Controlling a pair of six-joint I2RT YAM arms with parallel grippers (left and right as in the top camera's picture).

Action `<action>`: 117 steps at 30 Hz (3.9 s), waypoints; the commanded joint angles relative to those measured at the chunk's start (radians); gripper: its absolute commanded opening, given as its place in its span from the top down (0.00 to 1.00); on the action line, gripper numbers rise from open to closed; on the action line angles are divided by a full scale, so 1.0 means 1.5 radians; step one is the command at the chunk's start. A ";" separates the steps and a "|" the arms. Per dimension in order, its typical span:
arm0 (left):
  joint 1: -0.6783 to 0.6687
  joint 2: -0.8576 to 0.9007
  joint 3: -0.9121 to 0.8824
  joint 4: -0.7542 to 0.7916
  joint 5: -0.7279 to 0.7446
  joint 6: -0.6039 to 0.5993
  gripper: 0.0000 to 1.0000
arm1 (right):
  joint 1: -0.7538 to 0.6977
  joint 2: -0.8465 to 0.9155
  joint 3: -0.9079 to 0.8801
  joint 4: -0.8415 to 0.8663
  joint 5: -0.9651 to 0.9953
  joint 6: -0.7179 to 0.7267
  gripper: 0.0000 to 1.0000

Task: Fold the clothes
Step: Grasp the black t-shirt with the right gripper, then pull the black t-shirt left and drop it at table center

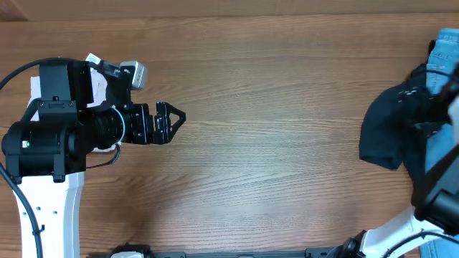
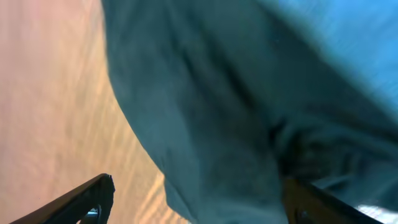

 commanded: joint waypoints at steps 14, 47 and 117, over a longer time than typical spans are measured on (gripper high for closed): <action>-0.005 -0.005 0.014 0.006 -0.031 0.018 0.00 | -0.078 0.010 -0.023 0.054 -0.075 -0.021 0.04; -0.005 0.000 0.014 0.023 -0.036 0.017 0.00 | 0.097 -0.003 -0.054 0.011 0.024 0.047 0.96; -0.004 0.000 0.014 0.068 -0.064 0.049 0.00 | 0.061 -0.071 -0.014 -0.191 -0.064 -0.148 0.11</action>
